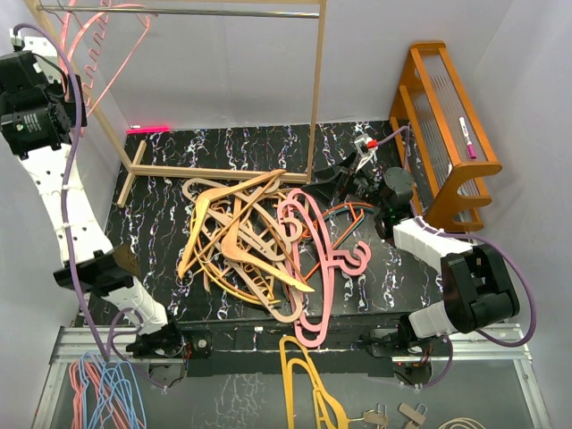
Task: Organize the hangers
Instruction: Place the hanger at the clothesline, then pick up the hanger at the center of the board, then place the hanger at the clothesline, then pick up the hanger at the center of the board.
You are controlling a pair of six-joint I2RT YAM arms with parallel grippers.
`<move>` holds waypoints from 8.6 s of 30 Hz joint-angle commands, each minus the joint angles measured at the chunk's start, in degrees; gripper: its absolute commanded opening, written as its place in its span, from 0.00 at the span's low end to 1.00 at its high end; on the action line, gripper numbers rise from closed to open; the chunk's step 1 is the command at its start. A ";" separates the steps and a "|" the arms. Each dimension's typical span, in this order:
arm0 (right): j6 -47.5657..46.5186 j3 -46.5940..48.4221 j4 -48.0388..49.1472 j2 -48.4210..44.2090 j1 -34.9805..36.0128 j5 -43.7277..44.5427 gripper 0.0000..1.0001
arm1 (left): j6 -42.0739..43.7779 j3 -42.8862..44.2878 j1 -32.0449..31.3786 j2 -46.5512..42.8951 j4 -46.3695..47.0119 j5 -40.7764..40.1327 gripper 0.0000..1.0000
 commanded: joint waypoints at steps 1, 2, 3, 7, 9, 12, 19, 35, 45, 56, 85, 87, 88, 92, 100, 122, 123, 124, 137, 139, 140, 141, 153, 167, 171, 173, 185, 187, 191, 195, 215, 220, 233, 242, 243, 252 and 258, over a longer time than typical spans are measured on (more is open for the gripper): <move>-6.35 2.23 -7.98 -2.05 0.82 4.47 0.99 | 0.18 -5.79 -0.54 -19.99 7.59 18.15 0.97; -10.63 3.10 -12.79 -2.59 1.44 6.40 0.99 | 0.54 -12.57 -0.50 -26.70 13.19 20.88 0.97; -14.08 3.83 -17.58 -3.30 2.40 9.42 0.98 | 1.09 -18.60 -0.53 -32.71 18.92 24.35 0.97; -20.72 4.09 -31.06 -8.05 5.48 21.95 0.99 | 2.44 -12.08 -1.35 -33.47 4.71 43.37 0.97; -20.39 3.63 -36.42 -10.60 5.82 25.72 0.98 | 3.17 -10.05 -1.41 -29.71 -6.33 52.94 0.97; -21.51 3.18 -42.66 -13.78 6.76 29.28 0.98 | 5.51 -21.26 -1.42 -28.10 -14.86 62.78 0.97; -17.27 -1.70 -42.15 -22.36 7.12 32.03 0.98 | 10.26 -52.21 -3.91 -27.15 -16.90 70.99 0.97; -15.52 -1.11 -44.88 -25.50 7.20 32.52 0.99 | 10.88 -82.04 -6.50 -20.55 6.91 52.77 0.97; -13.99 -1.87 -42.91 -24.41 7.14 33.39 0.99 | 9.74 -88.43 -7.22 -18.94 18.41 49.73 0.87; -12.98 -1.02 -41.76 -21.53 7.30 32.45 0.98 | 19.86 -84.03 -6.69 -11.57 8.03 59.57 0.75; -11.72 -0.21 -39.93 -18.41 9.15 32.00 0.99 | 19.55 -74.29 -1.24 -1.98 6.46 64.75 0.82; -12.04 0.01 -39.96 -18.21 9.40 32.31 0.99 | 17.96 -74.05 -3.00 -1.83 8.15 63.56 0.82; -12.19 0.10 -40.00 -18.15 9.46 32.40 0.98 | 17.20 -74.16 -3.91 -1.81 9.04 62.77 0.82; -12.51 0.37 -40.20 -18.02 9.49 32.81 0.98 | 14.94 -74.74 -7.27 -1.65 11.72 60.68 0.81; -13.16 0.04 -40.41 -18.40 9.57 33.48 0.98 | 15.25 -76.14 -7.65 -2.60 12.75 57.23 0.59; -12.86 -0.21 -38.92 -17.90 9.54 32.84 0.99 | 15.64 -73.97 -7.77 -19.32 7.04 49.68 0.00; -12.87 -0.29 -38.52 -17.80 9.52 32.60 0.98 | 16.06 -73.58 -7.76 -20.49 6.59 49.38 0.00; -12.81 -0.37 -38.06 -17.69 9.51 32.35 0.99 | 16.41 -73.15 -7.77 -21.79 6.01 49.05 0.00; -13.76 1.76 -33.75 -16.69 9.88 29.26 0.99 | 15.76 -59.02 -8.13 -33.74 8.21 24.80 0.00; -13.10 1.75 -32.94 -16.70 10.01 28.75 0.98 | 15.08 -53.89 -8.18 -33.64 8.04 18.57 0.00; -12.84 1.66 -32.34 -16.81 10.09 28.47 0.99 | 15.05 -51.63 -8.17 -33.57 8.40 16.12 0.00; -12.48 1.51 -31.71 -16.86 10.04 28.19 0.98 | 15.02 -50.00 -8.18 -33.76 9.43 13.68 0.00; -13.09 2.33 -28.73 -15.80 10.20 25.33 0.99 | 18.91 -33.08 -8.19 -27.05 18.79 -0.95 0.00; -13.42 0.37 -25.37 -15.67 10.20 26.10 0.98 | 24.97 -30.69 -15.48 -20.87 29.94 -8.48 0.00; -12.94 0.06 -24.77 -14.88 10.19 26.09 0.99 | 27.28 -30.54 -17.03 -19.65 33.53 -10.14 0.00; -12.91 -0.12 -24.78 -14.79 10.12 26.30 0.98 | 28.60 -30.58 -17.25 -18.81 35.44 -11.24 0.00; -12.74 1.34 -25.46 -13.86 10.18 26.27 0.99 | 35.08 -29.80 -17.29 -13.99 41.99 -14.78 0.00; -12.78 1.44 -25.52 -13.90 10.18 26.27 0.99 | 35.69 -29.46 -17.31 -13.31 42.69 -15.20 0.00; -12.86 1.61 -25.73 -13.79 10.17 26.27 0.99 | 36.01 -28.63 -17.25 -11.89 43.13 -15.88 0.00; -12.58 1.87 -26.05 -13.50 10.18 26.10 0.98 | 36.18 -26.46 -17.29 -9.63 42.41 -17.84 0.00; -12.72 1.80 -28.76 -14.11 10.17 26.84 0.99 | 21.55 -2.42 -16.65 -5.80 19.42 -23.34 0.97; -12.91 1.23 -30.34 -15.01 10.19 26.76 0.99 | 10.48 -3.06 -16.67 -18.49 10.35 -11.64 0.97; -21.28 -2.63 -42.57 -21.98 12.15 26.19 0.99 | 3.81 -51.38 -16.63 -34.71 -14.07 50.31 0.97; -52.30 1.18 -47.36 -21.66 24.25 17.69 0.98 | 16.29 -67.07 -16.81 -27.35 -20.71 50.27 0.97; -56.26 3.58 -49.04 -19.39 25.68 18.20 0.99 | 15.94 -67.69 -16.76 -27.13 -20.42 50.71 0.97; -83.55 24.93 -50.27 12.40 29.01 14.57 1.00 | -8.81 -63.68 -16.58 -31.39 -6.86 30.77 0.97; -93.11 43.01 -66.10 29.58 28.39 6.47 0.99 | -11.05 -61.56 -9.57 -34.52 -6.03 34.68 0.97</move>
